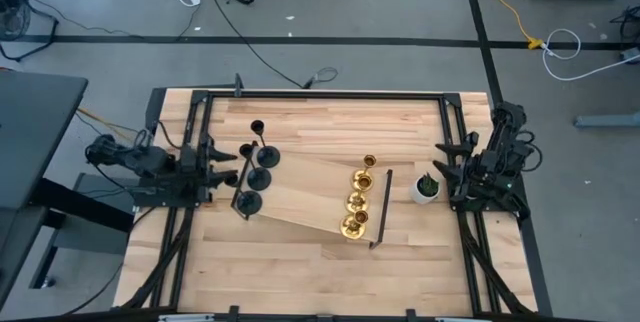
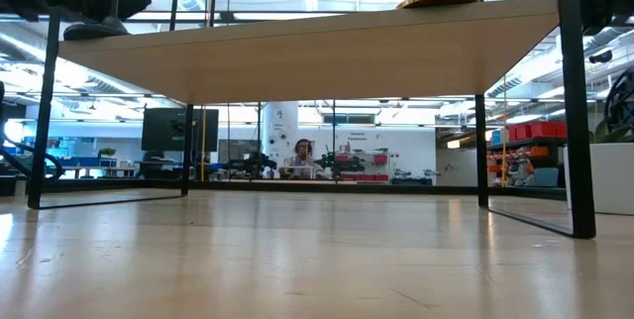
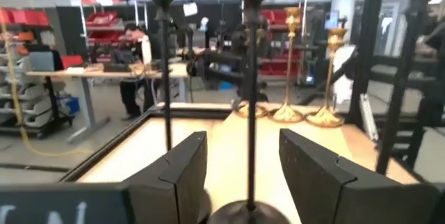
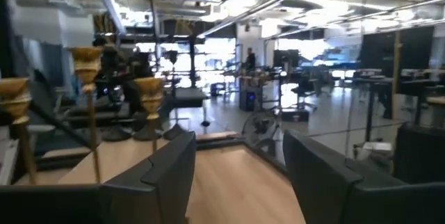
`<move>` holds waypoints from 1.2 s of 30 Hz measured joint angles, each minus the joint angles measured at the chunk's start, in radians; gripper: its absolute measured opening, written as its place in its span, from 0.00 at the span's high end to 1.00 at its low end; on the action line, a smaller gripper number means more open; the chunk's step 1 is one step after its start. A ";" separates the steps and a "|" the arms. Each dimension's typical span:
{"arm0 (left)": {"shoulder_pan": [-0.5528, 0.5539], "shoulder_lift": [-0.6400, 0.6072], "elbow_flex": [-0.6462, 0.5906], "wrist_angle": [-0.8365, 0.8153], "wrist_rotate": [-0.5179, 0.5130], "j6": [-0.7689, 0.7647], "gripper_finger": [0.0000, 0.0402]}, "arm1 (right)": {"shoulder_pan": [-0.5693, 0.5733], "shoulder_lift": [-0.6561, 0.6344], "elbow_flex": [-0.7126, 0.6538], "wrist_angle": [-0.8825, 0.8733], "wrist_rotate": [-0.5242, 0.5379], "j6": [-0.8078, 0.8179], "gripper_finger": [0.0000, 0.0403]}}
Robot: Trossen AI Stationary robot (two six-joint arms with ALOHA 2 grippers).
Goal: Pick & Place candle stick holders
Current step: Return to Home Position
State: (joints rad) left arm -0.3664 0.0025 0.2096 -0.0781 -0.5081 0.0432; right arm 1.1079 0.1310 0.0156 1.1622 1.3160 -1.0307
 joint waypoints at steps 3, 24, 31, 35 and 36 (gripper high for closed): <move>0.000 0.000 -0.051 0.065 0.002 -0.012 0.55 | 0.027 0.000 0.000 -0.071 0.015 0.040 0.46; 0.001 0.002 -0.120 0.109 0.044 -0.066 0.55 | 0.061 0.001 0.000 -0.604 0.025 0.561 0.46; 0.000 0.002 -0.120 0.110 0.053 -0.075 0.55 | 0.034 0.001 0.000 -0.669 -0.098 0.648 0.46; 0.001 0.002 -0.120 0.122 0.040 -0.065 0.55 | -0.046 -0.017 0.000 -0.669 -0.138 0.626 0.47; 0.001 0.002 -0.120 0.122 0.040 -0.065 0.55 | -0.070 -0.022 0.000 -0.670 -0.183 0.628 0.48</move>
State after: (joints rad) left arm -0.3656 0.0048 0.0895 0.0443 -0.4683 -0.0216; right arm 1.0383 0.1090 0.0158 0.4917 1.1330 -0.4032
